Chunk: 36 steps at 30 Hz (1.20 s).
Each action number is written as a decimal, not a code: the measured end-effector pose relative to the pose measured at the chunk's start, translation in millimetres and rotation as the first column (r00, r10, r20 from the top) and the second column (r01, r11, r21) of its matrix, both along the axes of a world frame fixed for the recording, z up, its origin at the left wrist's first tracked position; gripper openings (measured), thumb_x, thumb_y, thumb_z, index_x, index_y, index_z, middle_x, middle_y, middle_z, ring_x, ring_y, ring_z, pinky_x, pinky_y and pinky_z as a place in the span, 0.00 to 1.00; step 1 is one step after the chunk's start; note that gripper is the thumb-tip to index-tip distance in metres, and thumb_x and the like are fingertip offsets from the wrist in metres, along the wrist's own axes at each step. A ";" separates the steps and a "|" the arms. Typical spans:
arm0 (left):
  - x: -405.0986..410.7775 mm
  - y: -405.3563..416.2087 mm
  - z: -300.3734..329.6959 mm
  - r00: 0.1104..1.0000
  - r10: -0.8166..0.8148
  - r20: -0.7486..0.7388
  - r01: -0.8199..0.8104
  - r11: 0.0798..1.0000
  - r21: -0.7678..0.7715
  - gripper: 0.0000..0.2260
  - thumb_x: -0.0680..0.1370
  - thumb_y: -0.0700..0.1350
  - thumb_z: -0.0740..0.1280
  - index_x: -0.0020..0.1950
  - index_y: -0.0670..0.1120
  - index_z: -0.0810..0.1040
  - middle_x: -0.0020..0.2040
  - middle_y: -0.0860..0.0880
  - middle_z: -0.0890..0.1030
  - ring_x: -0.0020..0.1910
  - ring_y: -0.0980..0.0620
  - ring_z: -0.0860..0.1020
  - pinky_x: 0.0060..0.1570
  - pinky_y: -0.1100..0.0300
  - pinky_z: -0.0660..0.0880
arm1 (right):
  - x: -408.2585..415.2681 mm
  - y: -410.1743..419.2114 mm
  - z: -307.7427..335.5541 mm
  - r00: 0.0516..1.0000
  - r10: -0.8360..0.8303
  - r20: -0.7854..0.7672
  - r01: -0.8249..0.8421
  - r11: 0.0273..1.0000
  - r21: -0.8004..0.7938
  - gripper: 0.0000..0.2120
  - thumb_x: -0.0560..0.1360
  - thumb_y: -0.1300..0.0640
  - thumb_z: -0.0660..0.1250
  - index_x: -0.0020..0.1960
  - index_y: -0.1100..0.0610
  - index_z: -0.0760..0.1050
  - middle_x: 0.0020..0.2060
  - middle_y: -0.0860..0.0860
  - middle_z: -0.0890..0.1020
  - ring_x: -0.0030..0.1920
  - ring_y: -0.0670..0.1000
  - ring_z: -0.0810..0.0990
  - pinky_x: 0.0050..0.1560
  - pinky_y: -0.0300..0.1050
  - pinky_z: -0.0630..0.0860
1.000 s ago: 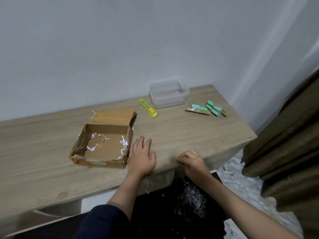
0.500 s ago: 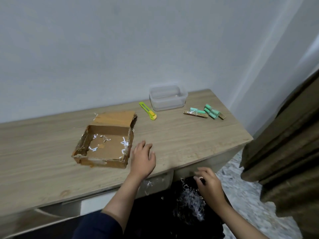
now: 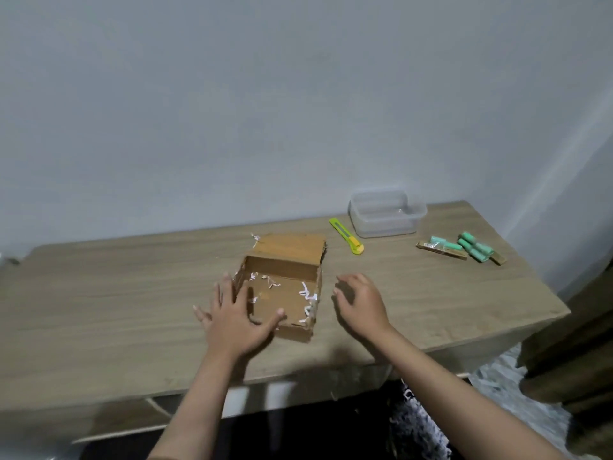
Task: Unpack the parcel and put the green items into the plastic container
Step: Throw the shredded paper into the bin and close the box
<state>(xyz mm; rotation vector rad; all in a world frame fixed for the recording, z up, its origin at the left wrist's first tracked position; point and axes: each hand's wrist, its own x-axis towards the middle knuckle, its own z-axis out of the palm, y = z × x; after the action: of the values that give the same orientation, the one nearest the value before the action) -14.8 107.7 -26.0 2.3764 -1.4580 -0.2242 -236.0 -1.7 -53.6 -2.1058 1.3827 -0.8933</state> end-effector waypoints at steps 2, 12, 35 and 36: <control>15.6 8.2 -6.5 0.999 0.052 0.002 -0.052 0.998 0.035 0.49 0.59 0.80 0.53 0.74 0.54 0.61 0.79 0.51 0.49 0.77 0.47 0.49 0.70 0.33 0.42 | 16.7 -14.5 -4.9 0.998 -0.040 -0.039 0.043 0.996 0.077 0.15 0.72 0.58 0.66 0.58 0.62 0.77 0.53 0.58 0.79 0.56 0.57 0.76 0.56 0.44 0.71; 65.0 43.1 -13.0 0.948 0.319 0.011 -0.316 0.944 -0.098 0.45 0.60 0.78 0.56 0.68 0.50 0.69 0.68 0.46 0.70 0.68 0.43 0.67 0.67 0.33 0.52 | 71.9 -48.5 -20.1 0.942 0.124 -0.311 -0.099 0.991 0.095 0.13 0.72 0.63 0.62 0.55 0.58 0.78 0.53 0.57 0.78 0.55 0.62 0.74 0.55 0.52 0.74; 140.8 70.5 -35.7 0.833 0.359 -0.421 -0.531 0.734 -0.424 0.48 0.58 0.56 0.81 0.70 0.42 0.62 0.65 0.41 0.66 0.62 0.43 0.70 0.63 0.48 0.70 | 216.5 3.5 10.7 0.952 0.091 0.291 -0.144 0.975 0.168 0.07 0.71 0.65 0.68 0.46 0.58 0.82 0.42 0.50 0.82 0.40 0.45 0.80 0.45 0.33 0.76; 139.4 71.9 -34.8 0.843 0.335 -0.421 -0.507 0.754 -0.418 0.49 0.57 0.60 0.79 0.70 0.43 0.62 0.64 0.43 0.66 0.62 0.44 0.71 0.62 0.49 0.71 | 224.2 11.8 18.3 0.936 0.087 0.342 -0.148 0.976 0.157 0.07 0.71 0.65 0.68 0.46 0.57 0.82 0.42 0.50 0.80 0.39 0.44 0.79 0.43 0.31 0.76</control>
<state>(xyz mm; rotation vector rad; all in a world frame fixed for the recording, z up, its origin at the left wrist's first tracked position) 124.6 179.6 -60.8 2.0245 -0.6722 -0.0789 -11.8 10.0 -35.3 -1.7819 1.1048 -0.9824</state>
